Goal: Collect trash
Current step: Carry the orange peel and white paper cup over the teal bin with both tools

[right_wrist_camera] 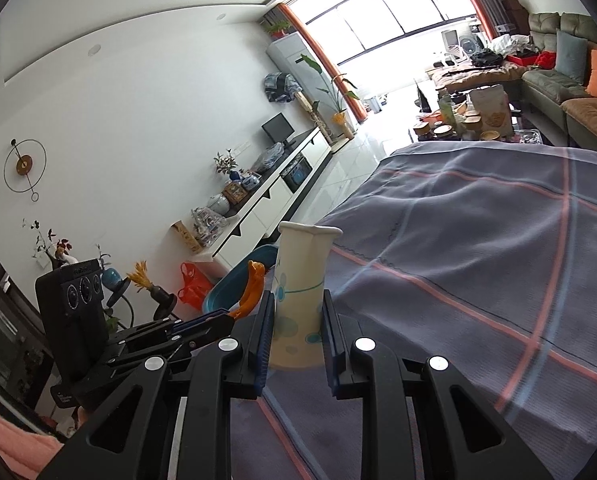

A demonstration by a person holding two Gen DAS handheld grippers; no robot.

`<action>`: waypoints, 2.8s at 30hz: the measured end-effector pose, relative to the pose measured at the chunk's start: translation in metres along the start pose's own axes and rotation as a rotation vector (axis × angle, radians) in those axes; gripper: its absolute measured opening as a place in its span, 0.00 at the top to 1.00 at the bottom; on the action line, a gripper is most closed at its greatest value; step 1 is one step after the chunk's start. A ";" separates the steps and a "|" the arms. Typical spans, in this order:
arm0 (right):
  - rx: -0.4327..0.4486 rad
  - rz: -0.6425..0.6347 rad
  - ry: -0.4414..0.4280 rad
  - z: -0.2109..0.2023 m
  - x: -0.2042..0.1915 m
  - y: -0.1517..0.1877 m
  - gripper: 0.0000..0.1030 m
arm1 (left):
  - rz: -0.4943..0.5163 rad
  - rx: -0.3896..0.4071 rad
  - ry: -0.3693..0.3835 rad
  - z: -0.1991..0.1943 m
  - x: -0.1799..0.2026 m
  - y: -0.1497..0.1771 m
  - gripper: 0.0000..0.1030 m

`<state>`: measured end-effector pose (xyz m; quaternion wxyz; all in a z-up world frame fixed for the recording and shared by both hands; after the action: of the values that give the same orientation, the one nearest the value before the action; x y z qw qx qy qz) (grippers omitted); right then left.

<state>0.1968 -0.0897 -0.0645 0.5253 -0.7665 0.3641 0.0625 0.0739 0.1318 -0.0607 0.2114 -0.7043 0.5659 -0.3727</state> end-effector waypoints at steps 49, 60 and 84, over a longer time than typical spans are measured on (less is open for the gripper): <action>-0.087 -0.063 -0.104 0.057 -0.034 -0.011 0.78 | -0.077 0.082 -0.122 -0.034 -0.059 -0.017 0.85; -0.101 -0.067 -0.112 0.068 -0.039 -0.012 0.78 | -0.088 0.090 -0.139 -0.040 -0.066 -0.018 0.85; -0.141 -0.093 -0.135 0.099 -0.058 -0.021 0.78 | -0.120 0.094 -0.192 -0.033 -0.076 -0.022 0.85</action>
<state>0.1965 0.0266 -0.0644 0.4957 -0.8118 0.2865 0.1150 0.0565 0.2149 -0.0458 0.2750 -0.7586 0.4819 -0.3416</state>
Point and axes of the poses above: each gripper's, at about its wrist camera, not at the fingertips, and z roughly the way its jaws point, x to its right, y to its underside, the point moved 5 cm from there along z, roughly the way its jaws point, and after that the axes turned 7 degrees about -z, right-handed, at the moved point
